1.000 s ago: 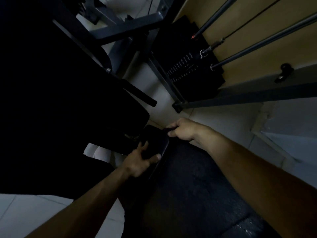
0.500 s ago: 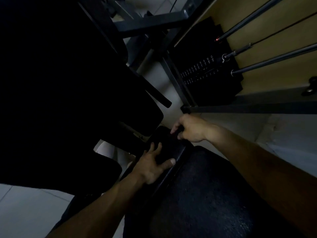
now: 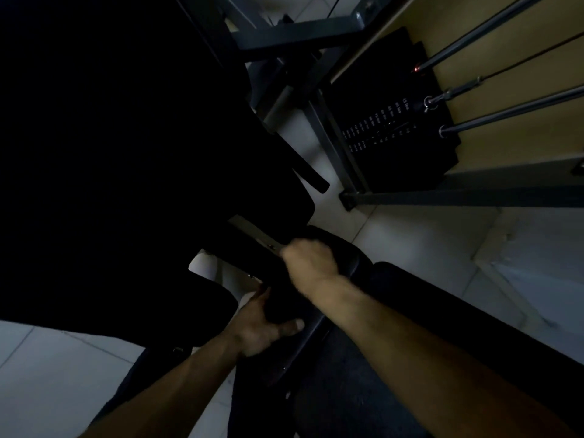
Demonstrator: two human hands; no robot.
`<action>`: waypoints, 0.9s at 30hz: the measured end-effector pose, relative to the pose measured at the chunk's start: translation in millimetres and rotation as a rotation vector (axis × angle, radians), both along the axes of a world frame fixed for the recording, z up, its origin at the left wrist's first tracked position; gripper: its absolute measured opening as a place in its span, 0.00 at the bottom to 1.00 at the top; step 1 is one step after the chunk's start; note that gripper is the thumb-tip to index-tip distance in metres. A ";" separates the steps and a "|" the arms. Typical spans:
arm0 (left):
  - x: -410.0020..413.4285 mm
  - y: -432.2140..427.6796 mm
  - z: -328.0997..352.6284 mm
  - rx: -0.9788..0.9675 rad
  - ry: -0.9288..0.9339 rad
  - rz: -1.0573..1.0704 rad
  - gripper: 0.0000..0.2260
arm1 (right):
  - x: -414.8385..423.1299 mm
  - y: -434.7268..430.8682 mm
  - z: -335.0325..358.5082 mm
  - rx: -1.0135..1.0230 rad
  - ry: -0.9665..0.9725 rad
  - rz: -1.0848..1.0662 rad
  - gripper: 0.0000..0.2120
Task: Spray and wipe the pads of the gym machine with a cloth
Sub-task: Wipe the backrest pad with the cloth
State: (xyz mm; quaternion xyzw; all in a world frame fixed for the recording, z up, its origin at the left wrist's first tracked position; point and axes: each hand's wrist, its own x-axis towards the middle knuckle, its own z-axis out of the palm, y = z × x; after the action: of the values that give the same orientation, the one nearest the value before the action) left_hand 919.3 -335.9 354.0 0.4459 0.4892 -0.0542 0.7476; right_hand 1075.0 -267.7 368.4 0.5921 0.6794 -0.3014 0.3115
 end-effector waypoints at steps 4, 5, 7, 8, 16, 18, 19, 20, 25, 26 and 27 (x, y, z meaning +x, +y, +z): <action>-2.1 -4.4 -0.8 0.044 -0.066 -0.041 0.38 | -9.3 -27.8 0.0 -0.070 0.113 0.129 0.18; -3.2 -3.7 -2.5 0.051 -0.052 -0.080 0.43 | -0.2 -19.7 -4.5 -0.029 0.075 0.119 0.19; -4.7 -2.6 -4.9 0.006 -0.020 -0.106 0.46 | 17.6 0.8 -8.8 0.010 -0.009 0.070 0.19; -5.0 -3.4 -7.4 -0.006 -0.011 -0.093 0.46 | 23.0 9.7 -9.1 0.019 -0.029 0.025 0.20; -2.9 -7.0 -9.5 0.002 -0.020 -0.086 0.46 | -7.3 -29.5 18.0 -0.084 0.099 0.131 0.21; -2.4 -7.9 -7.9 0.013 -0.014 -0.069 0.48 | 16.0 -19.1 27.2 -0.085 0.107 0.181 0.26; -2.7 -6.6 -6.5 0.010 -0.003 -0.070 0.49 | 31.2 -8.5 29.0 -0.055 0.060 0.182 0.28; -2.9 -5.5 -6.2 0.000 0.003 -0.073 0.50 | 46.9 3.7 31.3 -0.030 -0.005 0.152 0.28; -3.8 -5.3 -7.2 -0.043 -0.011 -0.080 0.49 | 64.6 21.2 38.9 0.020 -0.075 0.023 0.23; -3.2 -6.6 -6.9 -0.046 0.005 -0.086 0.49 | 53.3 10.9 41.8 0.014 -0.041 0.043 0.23; -2.7 -6.3 -5.9 -0.039 0.022 -0.085 0.49 | 41.1 -3.5 44.3 -0.005 0.005 0.068 0.23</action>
State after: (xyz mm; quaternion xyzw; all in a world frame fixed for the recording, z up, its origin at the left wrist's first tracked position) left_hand 916.6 -342.1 348.1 0.4509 0.4768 -0.1003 0.7479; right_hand 1116.0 -271.2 412.7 0.5672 0.6990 -0.2938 0.3213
